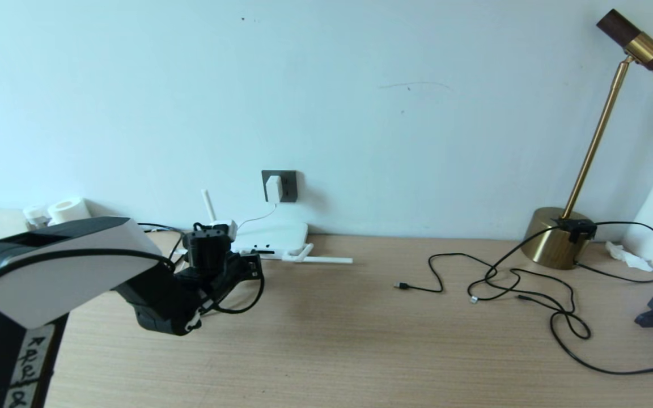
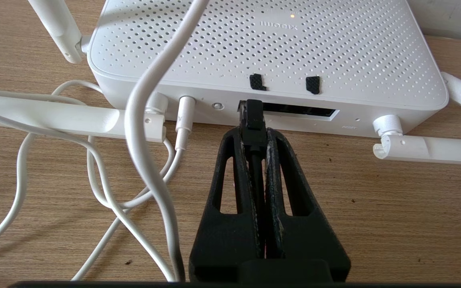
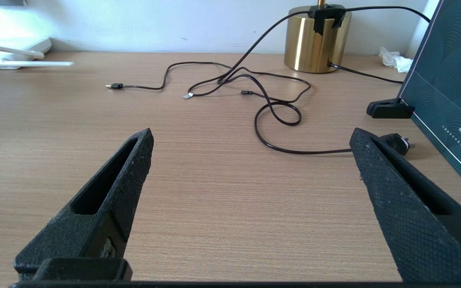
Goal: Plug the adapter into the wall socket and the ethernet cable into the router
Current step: Align cable and router interface, then plug cable into router interface
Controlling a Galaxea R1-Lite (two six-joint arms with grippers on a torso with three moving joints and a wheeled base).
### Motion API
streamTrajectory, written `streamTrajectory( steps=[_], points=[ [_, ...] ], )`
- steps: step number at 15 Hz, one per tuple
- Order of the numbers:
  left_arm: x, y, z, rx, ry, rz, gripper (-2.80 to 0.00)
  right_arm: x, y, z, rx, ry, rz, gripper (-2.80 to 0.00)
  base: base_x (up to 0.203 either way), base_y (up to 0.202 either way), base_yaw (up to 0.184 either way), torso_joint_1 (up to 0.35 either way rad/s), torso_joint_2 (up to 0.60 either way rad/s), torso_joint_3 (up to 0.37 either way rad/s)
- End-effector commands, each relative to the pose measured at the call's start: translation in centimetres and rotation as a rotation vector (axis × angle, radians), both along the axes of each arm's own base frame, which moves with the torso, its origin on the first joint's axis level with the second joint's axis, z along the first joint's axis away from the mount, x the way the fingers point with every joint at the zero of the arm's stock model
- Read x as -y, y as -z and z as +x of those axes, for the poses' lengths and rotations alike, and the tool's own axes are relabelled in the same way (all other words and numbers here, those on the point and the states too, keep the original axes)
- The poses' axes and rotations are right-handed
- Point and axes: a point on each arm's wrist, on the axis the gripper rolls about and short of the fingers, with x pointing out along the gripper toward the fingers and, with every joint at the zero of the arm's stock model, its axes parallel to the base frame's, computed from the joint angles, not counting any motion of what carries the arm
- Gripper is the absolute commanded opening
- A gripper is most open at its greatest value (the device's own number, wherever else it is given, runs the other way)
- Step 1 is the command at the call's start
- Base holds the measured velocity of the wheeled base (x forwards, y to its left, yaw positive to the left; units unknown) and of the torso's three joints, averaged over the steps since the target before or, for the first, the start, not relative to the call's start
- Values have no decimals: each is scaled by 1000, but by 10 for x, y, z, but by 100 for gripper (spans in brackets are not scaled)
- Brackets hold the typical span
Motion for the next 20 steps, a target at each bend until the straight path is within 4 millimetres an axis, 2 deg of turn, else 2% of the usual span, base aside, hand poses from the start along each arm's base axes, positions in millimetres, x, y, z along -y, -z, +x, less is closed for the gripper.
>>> streamTrajectory(
  steps=[1,20],
  points=[
    [0,0,3,-2,-3,0,-280,0,3,1,-10,-1,0,0,0,0,0,0,0,0],
    [2,9,10,-41,-2,7,-280,0,3,1,-10,1,0,0,0,0,0,0,0,0]
  ],
)
